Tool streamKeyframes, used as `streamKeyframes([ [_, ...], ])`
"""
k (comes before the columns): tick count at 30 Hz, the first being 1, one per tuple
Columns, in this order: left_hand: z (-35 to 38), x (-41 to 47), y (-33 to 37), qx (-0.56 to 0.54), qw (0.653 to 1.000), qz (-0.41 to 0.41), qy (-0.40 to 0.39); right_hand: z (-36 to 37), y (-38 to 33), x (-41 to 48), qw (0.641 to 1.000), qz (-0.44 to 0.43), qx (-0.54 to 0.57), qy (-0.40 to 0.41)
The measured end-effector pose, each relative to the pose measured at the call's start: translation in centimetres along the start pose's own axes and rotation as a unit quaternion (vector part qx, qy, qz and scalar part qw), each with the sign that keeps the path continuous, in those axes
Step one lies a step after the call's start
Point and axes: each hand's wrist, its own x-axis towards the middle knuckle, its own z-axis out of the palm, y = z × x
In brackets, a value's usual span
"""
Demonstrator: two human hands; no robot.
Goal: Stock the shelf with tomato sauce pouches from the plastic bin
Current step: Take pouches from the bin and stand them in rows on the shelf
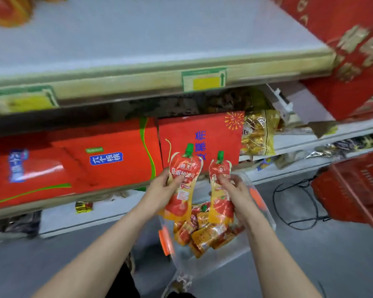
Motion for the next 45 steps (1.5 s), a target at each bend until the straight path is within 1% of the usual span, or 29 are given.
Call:
streamKeyframes([
  [2,-1.9,-1.4,2.2,-0.025,0.999,0.038,0.017,1.8,-3.5,-2.2,0.997,-0.046,0.053,-0.027],
  [4,-4.0,-2.6,4.5,-0.059,0.995,0.071,0.032,3.5,-6.6,-4.2,0.991,-0.111,0.039,-0.071],
  [6,-6.3,-3.7,6.7,-0.084,0.99,0.103,0.036,5.4,-10.0,-6.4,0.977,-0.17,0.028,-0.125],
  [8,-8.7,-5.0,8.9,-0.113,0.983,0.138,0.051,7.3,-13.1,-8.3,0.962,-0.22,0.026,-0.162],
  [11,-12.3,-6.7,12.2,-0.134,0.968,0.194,0.09,10.3,-17.7,-10.8,0.946,-0.268,0.025,-0.18],
  [14,-16.1,-7.9,15.0,-0.163,0.948,0.231,0.145,13.6,-22.1,-12.3,0.931,-0.314,0.003,-0.184],
  [20,-25.5,-7.8,18.9,-0.197,0.895,0.301,0.263,21.3,-30.1,-13.1,0.896,-0.396,-0.065,-0.192],
  [24,-31.0,-6.6,20.1,-0.21,0.868,0.324,0.313,26.4,-34.1,-12.2,0.877,-0.421,-0.122,-0.194],
  [28,-34.9,-5.1,20.5,-0.222,0.856,0.325,0.334,31.0,-36.8,-10.4,0.859,-0.46,-0.152,-0.165],
  [31,-37.1,-3.9,20.0,-0.222,0.853,0.321,0.345,34.3,-37.9,-8.6,0.865,-0.456,-0.144,-0.153],
  [35,-39.5,-3.0,19.3,-0.237,0.844,0.311,0.367,38.6,-38.1,-6.5,0.872,-0.442,-0.122,-0.172],
  [40,-42.0,-3.0,18.5,-0.238,0.838,0.302,0.388,42.8,-37.5,-5.0,0.877,-0.417,-0.095,-0.221],
  [45,-43.0,-3.0,18.2,-0.231,0.84,0.302,0.387,45.5,-37.1,-4.3,0.879,-0.411,-0.076,-0.227],
])
